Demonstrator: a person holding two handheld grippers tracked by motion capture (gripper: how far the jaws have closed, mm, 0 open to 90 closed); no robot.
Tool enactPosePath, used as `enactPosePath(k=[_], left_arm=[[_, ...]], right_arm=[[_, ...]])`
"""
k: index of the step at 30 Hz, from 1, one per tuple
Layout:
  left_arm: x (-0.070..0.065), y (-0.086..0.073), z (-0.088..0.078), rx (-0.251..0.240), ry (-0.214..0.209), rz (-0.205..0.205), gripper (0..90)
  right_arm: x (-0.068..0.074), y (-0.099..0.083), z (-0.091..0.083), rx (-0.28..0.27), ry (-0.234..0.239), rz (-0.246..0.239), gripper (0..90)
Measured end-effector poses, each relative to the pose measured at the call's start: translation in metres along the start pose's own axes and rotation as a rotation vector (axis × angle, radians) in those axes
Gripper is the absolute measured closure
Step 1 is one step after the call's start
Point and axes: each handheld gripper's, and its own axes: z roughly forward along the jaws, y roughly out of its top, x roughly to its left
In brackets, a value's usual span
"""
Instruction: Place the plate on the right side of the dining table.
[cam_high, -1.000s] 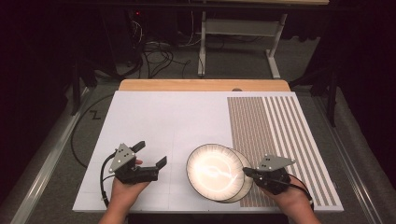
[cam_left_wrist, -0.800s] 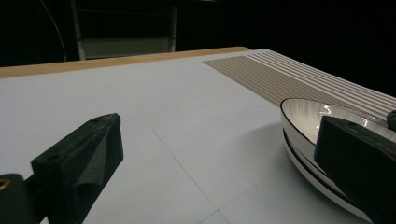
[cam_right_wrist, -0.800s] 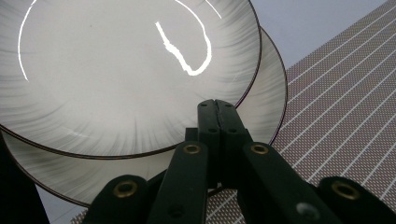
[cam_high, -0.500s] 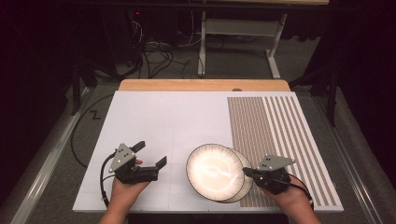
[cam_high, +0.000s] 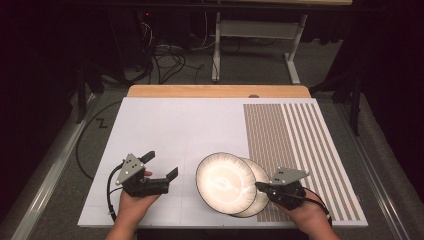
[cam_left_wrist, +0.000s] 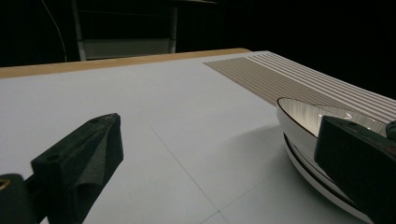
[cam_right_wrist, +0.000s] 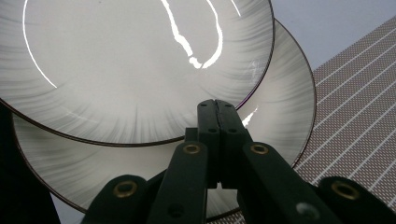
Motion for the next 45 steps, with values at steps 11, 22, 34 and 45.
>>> enactPosePath(k=[11, 22, 34, 45], left_arm=[[0.000, 0.000, 0.000, 0.007, 0.006, 0.008, 2.1], [0.001, 0.001, 0.001, 0.013, -0.012, -0.035, 2.3], [0.006, 0.012, 0.003, 0.096, -0.047, -0.133, 2.3], [0.012, 0.014, 0.008, 0.187, -0.112, -0.234, 2.3]], right_arm=[[0.005, 0.004, 0.006, 0.005, 0.017, -0.011, 90.0], [0.005, 0.003, 0.007, 0.005, 0.016, -0.007, 90.0], [0.005, 0.003, 0.007, 0.004, 0.012, -0.013, 90.0], [0.005, 0.004, 0.007, 0.006, 0.013, -0.007, 90.0]])
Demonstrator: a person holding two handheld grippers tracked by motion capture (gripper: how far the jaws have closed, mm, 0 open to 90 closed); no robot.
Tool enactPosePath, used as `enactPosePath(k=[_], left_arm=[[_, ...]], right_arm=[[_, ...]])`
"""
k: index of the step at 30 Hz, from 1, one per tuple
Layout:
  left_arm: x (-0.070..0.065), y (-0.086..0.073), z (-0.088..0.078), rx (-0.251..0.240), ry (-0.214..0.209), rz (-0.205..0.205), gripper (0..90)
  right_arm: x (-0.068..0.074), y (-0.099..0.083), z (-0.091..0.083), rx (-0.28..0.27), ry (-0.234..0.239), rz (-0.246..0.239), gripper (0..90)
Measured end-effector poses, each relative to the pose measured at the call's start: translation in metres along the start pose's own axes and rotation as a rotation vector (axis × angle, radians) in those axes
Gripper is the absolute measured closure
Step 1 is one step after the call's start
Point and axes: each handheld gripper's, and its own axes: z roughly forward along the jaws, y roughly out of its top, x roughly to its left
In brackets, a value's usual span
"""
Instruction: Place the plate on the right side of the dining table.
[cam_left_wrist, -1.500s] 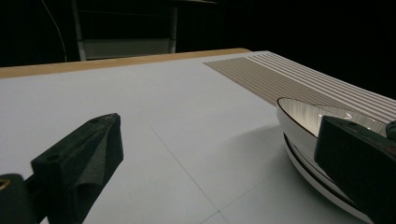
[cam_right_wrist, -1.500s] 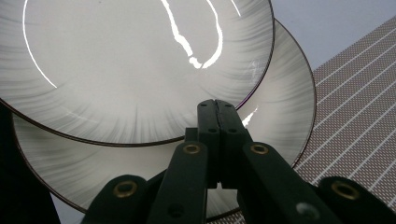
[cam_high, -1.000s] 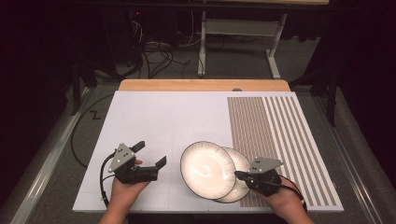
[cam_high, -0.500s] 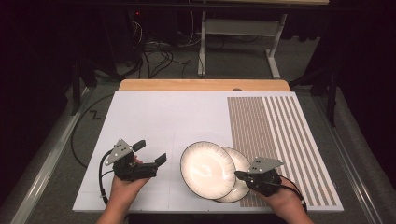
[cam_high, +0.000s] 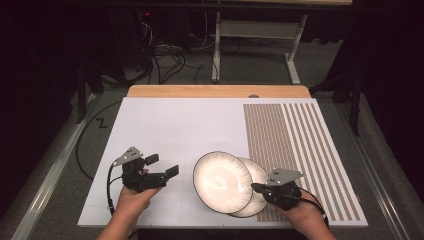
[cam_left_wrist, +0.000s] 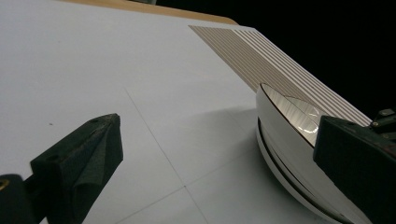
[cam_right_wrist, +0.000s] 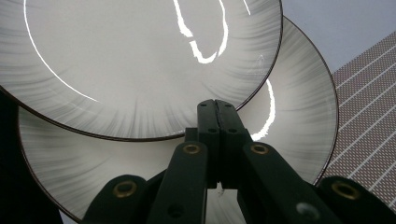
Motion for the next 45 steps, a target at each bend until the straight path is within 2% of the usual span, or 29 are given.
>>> enactPosePath(k=[12, 16, 24, 29, 36, 45], left_arm=[[0.004, 0.003, 0.007, 0.090, -0.077, -0.121, 2.4], [0.006, 0.003, 0.010, 0.125, -0.090, -0.147, 2.4], [0.008, 0.005, 0.015, 0.195, -0.137, -0.235, 2.6], [0.010, 0.006, 0.017, 0.227, -0.148, -0.283, 2.7], [0.011, 0.007, 0.021, 0.278, -0.196, -0.354, 2.7], [0.006, 0.007, 0.028, 0.329, -0.224, -0.413, 3.5]], right_arm=[[0.000, 0.000, 0.000, 0.000, 0.000, 0.001, 90.0], [0.000, 0.000, 0.000, 0.000, 0.000, 0.003, 90.0], [0.000, 0.000, 0.000, -0.002, 0.000, 0.007, 90.0], [-0.001, 0.000, 0.000, -0.002, 0.001, 0.007, 90.0], [-0.001, 0.000, 0.000, -0.001, 0.002, 0.009, 90.0], [-0.001, 0.000, 0.000, -0.001, 0.000, 0.010, 90.0]])
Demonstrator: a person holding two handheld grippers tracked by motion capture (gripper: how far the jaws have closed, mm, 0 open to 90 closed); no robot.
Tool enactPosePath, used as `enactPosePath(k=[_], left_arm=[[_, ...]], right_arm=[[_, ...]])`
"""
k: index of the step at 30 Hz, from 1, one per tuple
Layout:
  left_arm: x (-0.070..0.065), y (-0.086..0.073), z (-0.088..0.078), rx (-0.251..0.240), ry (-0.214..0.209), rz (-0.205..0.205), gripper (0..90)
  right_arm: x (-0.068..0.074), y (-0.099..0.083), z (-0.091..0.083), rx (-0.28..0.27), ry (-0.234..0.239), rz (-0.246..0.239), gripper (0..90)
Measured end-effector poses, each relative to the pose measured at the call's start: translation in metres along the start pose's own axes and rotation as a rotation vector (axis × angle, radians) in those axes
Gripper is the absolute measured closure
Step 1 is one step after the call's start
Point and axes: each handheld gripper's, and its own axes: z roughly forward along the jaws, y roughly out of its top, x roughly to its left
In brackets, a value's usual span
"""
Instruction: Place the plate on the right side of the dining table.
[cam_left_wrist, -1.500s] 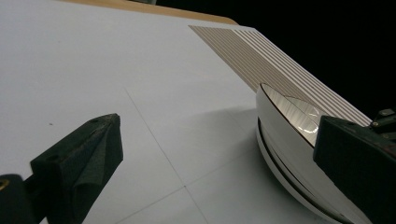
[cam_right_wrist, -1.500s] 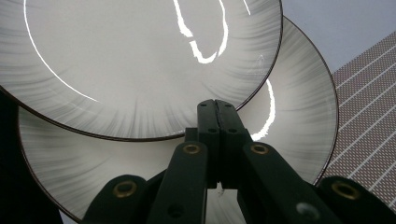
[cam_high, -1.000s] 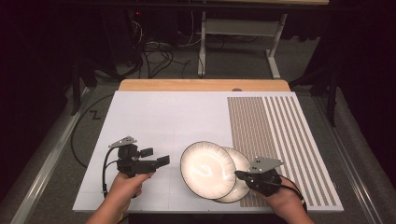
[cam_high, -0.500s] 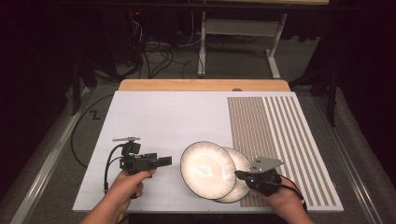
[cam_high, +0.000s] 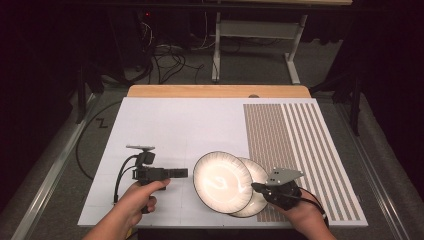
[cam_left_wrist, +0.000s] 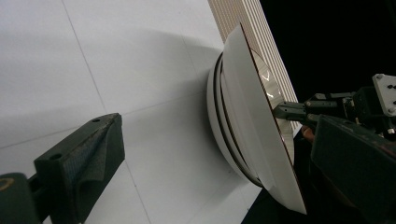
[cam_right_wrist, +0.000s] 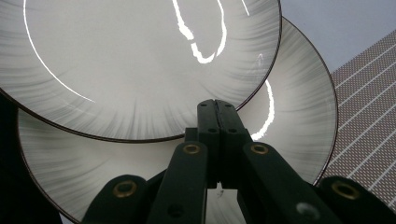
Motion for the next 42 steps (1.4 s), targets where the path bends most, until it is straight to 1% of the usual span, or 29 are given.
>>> enactPosePath(k=[6, 10, 15, 22, 26, 30, 35, 37, 42], left_arm=[[-0.001, -0.002, 0.007, 0.022, -0.031, -0.051, 4.7], [-0.003, -0.003, 0.012, 0.041, -0.032, -0.058, 5.6], [-0.005, -0.004, 0.019, 0.060, -0.044, -0.079, 6.9], [-0.009, -0.006, 0.027, 0.092, -0.056, -0.100, 11.1], [-0.012, -0.007, 0.035, 0.110, -0.063, -0.105, 14.5], [-0.016, -0.009, 0.042, 0.135, -0.061, -0.108, 16.4], [-0.019, -0.008, 0.048, 0.152, -0.043, -0.114, 22.7], [-0.020, -0.008, 0.049, 0.159, -0.033, -0.111, 28.0], [-0.020, -0.005, 0.051, 0.162, -0.018, -0.122, 38.8]], right_arm=[[0.000, 0.000, 0.000, 0.000, 0.000, 0.001, 90.0], [0.000, 0.000, 0.000, -0.001, 0.001, 0.001, 90.0], [0.000, 0.000, 0.000, 0.002, 0.000, 0.000, 90.0], [0.000, 0.000, 0.000, 0.003, -0.001, 0.000, 90.0], [0.000, 0.000, 0.000, 0.003, -0.001, 0.000, 90.0], [0.000, 0.000, 0.000, 0.004, -0.001, -0.001, 90.0], [0.000, 0.000, 0.000, 0.004, -0.002, -0.003, 90.0], [0.000, 0.000, 0.000, 0.002, -0.003, -0.001, 90.0], [0.000, 0.000, 0.000, 0.003, -0.003, -0.001, 90.0]])
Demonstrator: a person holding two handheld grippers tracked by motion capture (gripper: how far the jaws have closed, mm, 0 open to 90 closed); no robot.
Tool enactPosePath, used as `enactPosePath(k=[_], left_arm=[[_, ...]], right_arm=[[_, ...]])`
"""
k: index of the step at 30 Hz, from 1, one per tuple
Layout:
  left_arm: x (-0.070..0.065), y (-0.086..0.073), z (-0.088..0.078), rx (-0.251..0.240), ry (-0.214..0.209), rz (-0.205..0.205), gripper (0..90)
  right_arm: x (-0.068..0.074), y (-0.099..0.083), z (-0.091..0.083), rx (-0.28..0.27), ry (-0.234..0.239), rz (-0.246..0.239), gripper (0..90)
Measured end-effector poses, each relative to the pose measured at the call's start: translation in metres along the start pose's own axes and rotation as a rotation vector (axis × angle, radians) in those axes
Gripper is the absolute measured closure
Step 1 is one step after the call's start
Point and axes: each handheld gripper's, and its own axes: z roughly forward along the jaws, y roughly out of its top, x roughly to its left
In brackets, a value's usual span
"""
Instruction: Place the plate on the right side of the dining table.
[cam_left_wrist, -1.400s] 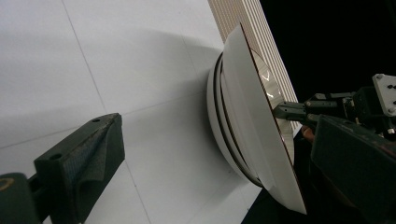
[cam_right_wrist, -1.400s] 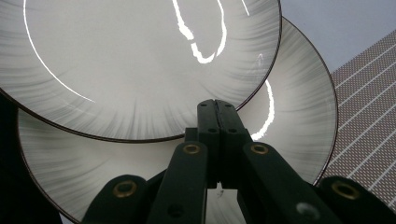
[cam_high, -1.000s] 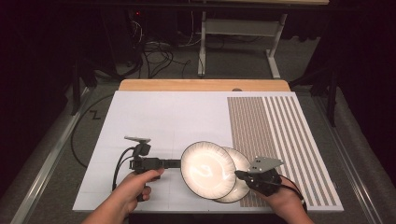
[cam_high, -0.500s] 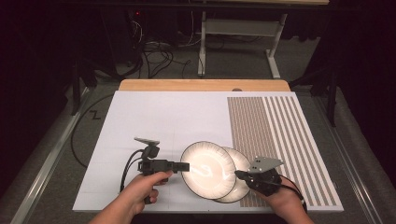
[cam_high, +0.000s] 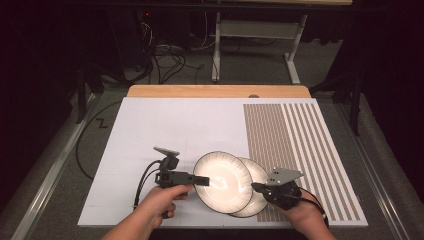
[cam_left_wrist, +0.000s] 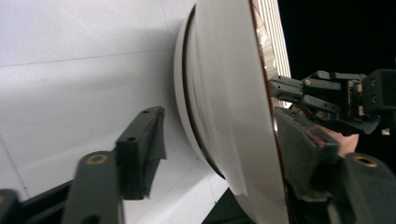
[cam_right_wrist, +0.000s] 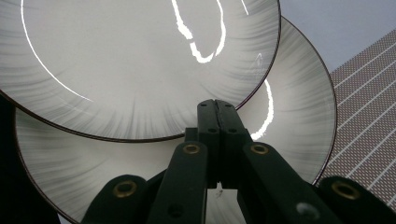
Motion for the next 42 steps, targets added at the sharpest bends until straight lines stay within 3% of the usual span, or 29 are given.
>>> enactPosePath(k=[6, 16, 27, 35, 42], left_arm=[[-0.002, 0.001, 0.001, 0.022, 0.002, 0.004, 52.5], [-0.009, 0.003, 0.005, 0.045, 0.035, 0.026, 65.7], [-0.017, 0.004, 0.007, 0.056, 0.128, 0.065, 70.4], [-0.019, 0.003, 0.006, 0.035, 0.121, 0.064, 72.3], [-0.019, 0.001, 0.004, 0.015, 0.112, 0.076, 74.2]], right_arm=[[0.000, 0.000, 0.000, 0.001, -0.001, -0.001, 90.0], [0.000, 0.000, 0.000, 0.001, -0.004, -0.003, 90.0], [0.000, 0.000, -0.001, -0.003, -0.009, -0.009, 90.0], [0.000, 0.000, -0.004, -0.017, -0.004, 0.002, 90.0], [-0.010, 0.000, -0.017, -0.096, -0.024, 0.033, 87.5]])
